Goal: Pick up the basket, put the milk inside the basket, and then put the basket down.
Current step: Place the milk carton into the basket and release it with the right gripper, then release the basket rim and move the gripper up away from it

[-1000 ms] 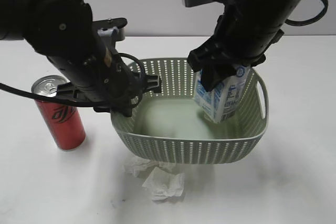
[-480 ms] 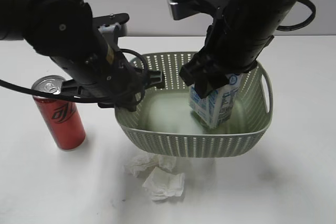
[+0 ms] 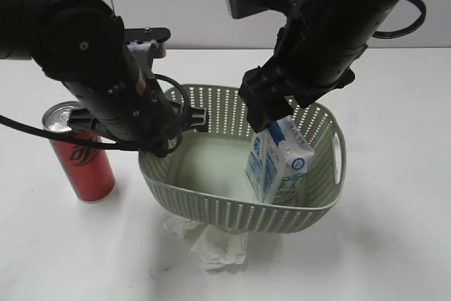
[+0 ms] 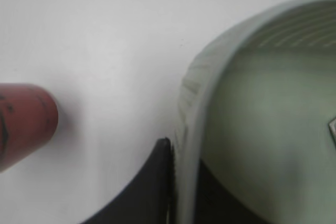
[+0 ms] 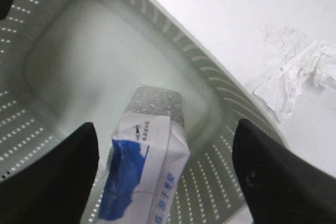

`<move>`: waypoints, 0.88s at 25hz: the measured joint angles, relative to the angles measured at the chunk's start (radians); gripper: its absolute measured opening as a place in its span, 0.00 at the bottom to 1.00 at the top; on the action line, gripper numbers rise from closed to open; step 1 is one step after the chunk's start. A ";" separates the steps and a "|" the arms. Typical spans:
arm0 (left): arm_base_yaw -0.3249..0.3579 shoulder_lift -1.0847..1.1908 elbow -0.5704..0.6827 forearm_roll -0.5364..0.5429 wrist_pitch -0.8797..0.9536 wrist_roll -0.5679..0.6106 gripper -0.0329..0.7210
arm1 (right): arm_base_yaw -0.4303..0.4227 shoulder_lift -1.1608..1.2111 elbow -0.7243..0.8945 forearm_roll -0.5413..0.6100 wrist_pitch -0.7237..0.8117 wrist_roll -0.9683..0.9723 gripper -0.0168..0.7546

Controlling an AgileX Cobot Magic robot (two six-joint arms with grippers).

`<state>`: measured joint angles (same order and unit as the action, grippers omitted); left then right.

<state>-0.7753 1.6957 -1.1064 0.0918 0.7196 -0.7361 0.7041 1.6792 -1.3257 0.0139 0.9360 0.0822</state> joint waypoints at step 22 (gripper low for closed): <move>0.000 0.000 0.000 -0.024 -0.067 0.000 0.06 | -0.524 -0.187 0.000 -0.082 0.149 -0.054 0.79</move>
<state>-0.7753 1.6957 -1.1064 0.0675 0.6523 -0.7361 0.1806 1.4920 -1.3253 -0.0678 1.0852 0.0286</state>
